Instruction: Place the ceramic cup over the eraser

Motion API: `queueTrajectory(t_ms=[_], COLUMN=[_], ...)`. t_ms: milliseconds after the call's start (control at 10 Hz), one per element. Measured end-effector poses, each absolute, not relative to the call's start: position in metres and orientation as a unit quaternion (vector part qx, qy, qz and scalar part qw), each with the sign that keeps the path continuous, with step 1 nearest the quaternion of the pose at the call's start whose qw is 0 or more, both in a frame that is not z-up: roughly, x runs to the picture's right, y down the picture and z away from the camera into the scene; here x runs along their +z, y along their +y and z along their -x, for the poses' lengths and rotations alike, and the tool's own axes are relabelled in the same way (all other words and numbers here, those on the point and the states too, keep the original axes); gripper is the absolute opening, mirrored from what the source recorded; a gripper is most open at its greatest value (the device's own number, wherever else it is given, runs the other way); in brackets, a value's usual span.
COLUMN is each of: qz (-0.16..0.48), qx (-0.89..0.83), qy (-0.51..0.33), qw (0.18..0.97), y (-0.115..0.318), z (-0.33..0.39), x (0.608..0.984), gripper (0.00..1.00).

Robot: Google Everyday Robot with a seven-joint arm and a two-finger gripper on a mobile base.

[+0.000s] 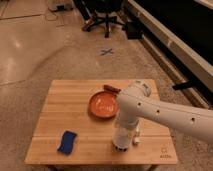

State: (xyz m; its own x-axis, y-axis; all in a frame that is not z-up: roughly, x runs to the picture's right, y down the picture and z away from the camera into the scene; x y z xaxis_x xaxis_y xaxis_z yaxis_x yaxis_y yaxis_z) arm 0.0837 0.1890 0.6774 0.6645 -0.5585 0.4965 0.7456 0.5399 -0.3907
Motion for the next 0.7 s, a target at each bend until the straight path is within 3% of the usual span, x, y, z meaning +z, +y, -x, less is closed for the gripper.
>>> queueTrajectory(t_ms=[700], qz=[0.282], qx=[-0.382], qy=[-0.161], qw=[0.865], y=[0.1820], z=[-0.0768], x=[0.6831], gripper=[0.80])
